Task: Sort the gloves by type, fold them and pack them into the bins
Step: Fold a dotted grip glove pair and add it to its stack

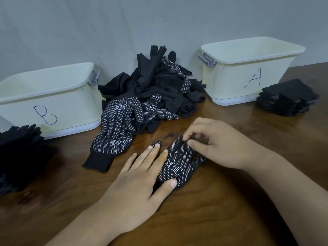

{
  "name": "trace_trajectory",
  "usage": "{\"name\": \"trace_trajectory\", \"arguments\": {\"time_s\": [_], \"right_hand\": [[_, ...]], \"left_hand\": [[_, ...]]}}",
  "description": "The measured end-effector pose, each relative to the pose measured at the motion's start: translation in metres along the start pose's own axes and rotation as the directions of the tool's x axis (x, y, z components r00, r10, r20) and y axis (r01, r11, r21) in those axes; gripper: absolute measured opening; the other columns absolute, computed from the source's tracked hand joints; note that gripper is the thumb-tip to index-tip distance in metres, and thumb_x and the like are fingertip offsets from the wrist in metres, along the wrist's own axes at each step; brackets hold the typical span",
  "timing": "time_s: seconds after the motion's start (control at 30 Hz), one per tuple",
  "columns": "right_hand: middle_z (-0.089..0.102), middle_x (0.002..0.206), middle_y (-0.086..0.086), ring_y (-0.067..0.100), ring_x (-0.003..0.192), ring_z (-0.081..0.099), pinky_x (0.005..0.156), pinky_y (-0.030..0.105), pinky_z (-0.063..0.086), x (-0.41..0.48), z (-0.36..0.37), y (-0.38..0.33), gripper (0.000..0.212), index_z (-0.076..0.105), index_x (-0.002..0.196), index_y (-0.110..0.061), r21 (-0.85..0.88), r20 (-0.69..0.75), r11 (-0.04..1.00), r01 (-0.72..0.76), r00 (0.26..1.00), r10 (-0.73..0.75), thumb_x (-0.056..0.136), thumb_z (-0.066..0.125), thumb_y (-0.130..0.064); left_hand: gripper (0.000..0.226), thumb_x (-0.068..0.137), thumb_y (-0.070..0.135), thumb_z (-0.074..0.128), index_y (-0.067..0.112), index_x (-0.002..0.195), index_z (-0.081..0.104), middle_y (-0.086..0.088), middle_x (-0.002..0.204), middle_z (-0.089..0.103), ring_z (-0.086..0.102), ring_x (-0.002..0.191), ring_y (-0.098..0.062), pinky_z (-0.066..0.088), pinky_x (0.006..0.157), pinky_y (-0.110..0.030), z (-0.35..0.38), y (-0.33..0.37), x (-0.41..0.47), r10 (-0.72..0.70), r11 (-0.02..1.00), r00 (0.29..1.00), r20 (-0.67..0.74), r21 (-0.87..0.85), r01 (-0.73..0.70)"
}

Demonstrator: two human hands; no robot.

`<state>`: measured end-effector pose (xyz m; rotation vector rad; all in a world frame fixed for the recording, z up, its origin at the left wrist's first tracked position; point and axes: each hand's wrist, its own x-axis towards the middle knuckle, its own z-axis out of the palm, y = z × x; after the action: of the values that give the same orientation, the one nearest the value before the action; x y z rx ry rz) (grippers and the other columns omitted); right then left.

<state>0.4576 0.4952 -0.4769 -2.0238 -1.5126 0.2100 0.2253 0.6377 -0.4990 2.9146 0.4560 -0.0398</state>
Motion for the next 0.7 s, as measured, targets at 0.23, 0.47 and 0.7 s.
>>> {"name": "trace_trajectory", "arguments": {"time_s": [0.23,0.47,0.7], "right_hand": [[0.037,0.16,-0.022,0.002,0.147,0.028,0.123,0.038,0.032,-0.005,0.031,-0.027,0.07,0.04,0.159,-0.041,-0.305,0.186,0.952,0.017,0.982,0.042,0.1,0.028,-0.076],[-0.003,0.174,-0.031,-0.015,0.154,-0.015,0.133,0.036,-0.005,0.0,0.018,-0.008,0.071,0.016,0.168,-0.047,-0.18,0.327,0.983,0.038,0.945,0.023,0.103,0.036,-0.069],[-0.011,0.175,-0.023,-0.011,0.154,-0.025,0.131,0.031,-0.012,-0.001,0.033,-0.023,0.061,0.008,0.17,-0.039,-0.244,0.434,0.959,0.143,0.901,-0.024,0.114,0.024,-0.054]], "left_hand": [[0.05,0.105,0.06,0.032,0.046,0.15,0.047,0.034,0.154,0.039,0.026,0.151,0.008,0.026,0.126,-0.029,-0.01,-0.006,-0.001,-0.016,0.957,0.958,-0.286,-0.281,-0.068],[0.048,0.098,0.069,0.052,0.047,0.141,0.054,0.038,0.149,0.039,0.033,0.146,0.008,0.03,0.123,-0.033,-0.006,-0.025,0.005,0.155,0.962,0.97,-0.188,-0.197,-0.191],[0.054,0.084,0.082,0.06,0.045,0.124,0.058,0.033,0.134,0.052,0.045,0.136,-0.002,0.038,0.115,-0.035,-0.007,-0.013,0.003,0.027,0.924,0.967,-0.254,-0.362,-0.121]]}}
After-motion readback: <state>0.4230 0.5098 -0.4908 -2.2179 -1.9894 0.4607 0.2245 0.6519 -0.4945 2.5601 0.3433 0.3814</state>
